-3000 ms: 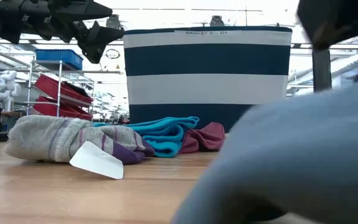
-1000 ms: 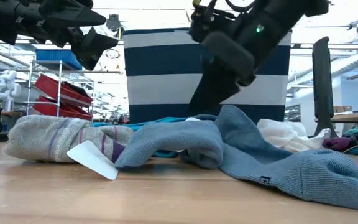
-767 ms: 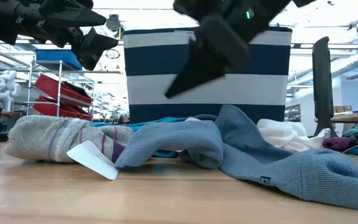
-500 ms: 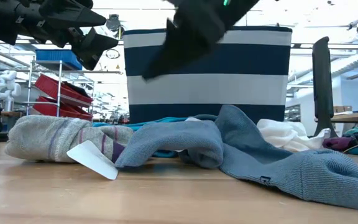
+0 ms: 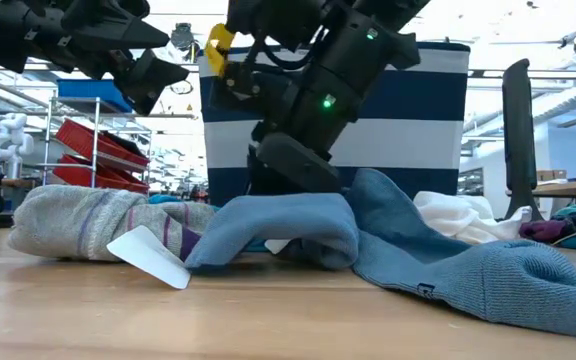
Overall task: Sort clothes
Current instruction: Put the light blue underwear into the blue laundry organizer
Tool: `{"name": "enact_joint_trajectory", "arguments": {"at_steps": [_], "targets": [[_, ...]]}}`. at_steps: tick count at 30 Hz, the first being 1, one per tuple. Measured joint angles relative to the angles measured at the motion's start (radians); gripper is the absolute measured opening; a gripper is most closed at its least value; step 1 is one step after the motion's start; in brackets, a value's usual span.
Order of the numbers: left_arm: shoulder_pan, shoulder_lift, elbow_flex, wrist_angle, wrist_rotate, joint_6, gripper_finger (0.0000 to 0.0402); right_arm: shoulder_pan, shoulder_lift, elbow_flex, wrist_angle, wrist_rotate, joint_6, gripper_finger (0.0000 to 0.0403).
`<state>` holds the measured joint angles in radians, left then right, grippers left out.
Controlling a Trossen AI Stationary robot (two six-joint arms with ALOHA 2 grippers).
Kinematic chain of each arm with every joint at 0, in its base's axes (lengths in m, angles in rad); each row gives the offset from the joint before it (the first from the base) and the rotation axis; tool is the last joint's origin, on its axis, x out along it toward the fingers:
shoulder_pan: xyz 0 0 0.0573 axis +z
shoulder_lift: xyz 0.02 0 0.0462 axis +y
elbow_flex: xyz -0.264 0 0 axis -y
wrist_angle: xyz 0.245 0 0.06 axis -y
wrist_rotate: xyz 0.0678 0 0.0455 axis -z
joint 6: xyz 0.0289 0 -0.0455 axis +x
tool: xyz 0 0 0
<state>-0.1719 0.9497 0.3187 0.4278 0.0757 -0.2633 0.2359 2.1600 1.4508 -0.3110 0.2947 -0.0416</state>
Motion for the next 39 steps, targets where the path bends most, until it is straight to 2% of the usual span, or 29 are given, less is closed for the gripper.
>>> {"name": "enact_joint_trajectory", "arguments": {"at_steps": [5,9,12,16,18,21,32,39], "targets": [[0.0,0.0,0.0,-0.001,0.0,0.008,0.0215,-0.002,0.033,0.037,-0.084,-0.067,0.083,0.0222],[0.0,0.0,0.0,-0.003,0.0,0.008,0.0215,0.002,0.032,0.037,-0.135,-0.073,0.137,0.0194],[0.0,0.0,0.0,-0.002,0.0,0.007,0.0215,0.002,0.032,0.036,-0.139,-0.077,0.164,0.0142],[0.0,0.0,0.0,-0.001,0.0,0.007,0.0215,0.001,0.014,0.032,-0.138,-0.071,0.202,0.0041],[0.0,0.0,0.0,-0.001,0.0,0.006,0.0215,0.004,-0.014,0.029,-0.137,-0.056,0.212,0.0017],[0.0,0.0,0.0,0.0,0.0,-0.011,0.0215,0.017,-0.075,0.017,-0.166,0.001,0.221,0.0019],[0.0,0.0,0.0,0.001,0.0,-0.019,0.0215,0.09,-0.384,0.026,-0.106,0.287,0.212,0.0008],[0.0,0.0,0.0,0.002,0.0,-0.019,0.0215,0.139,-0.48,0.027,-0.075,0.404,0.153,0.0008]]}}
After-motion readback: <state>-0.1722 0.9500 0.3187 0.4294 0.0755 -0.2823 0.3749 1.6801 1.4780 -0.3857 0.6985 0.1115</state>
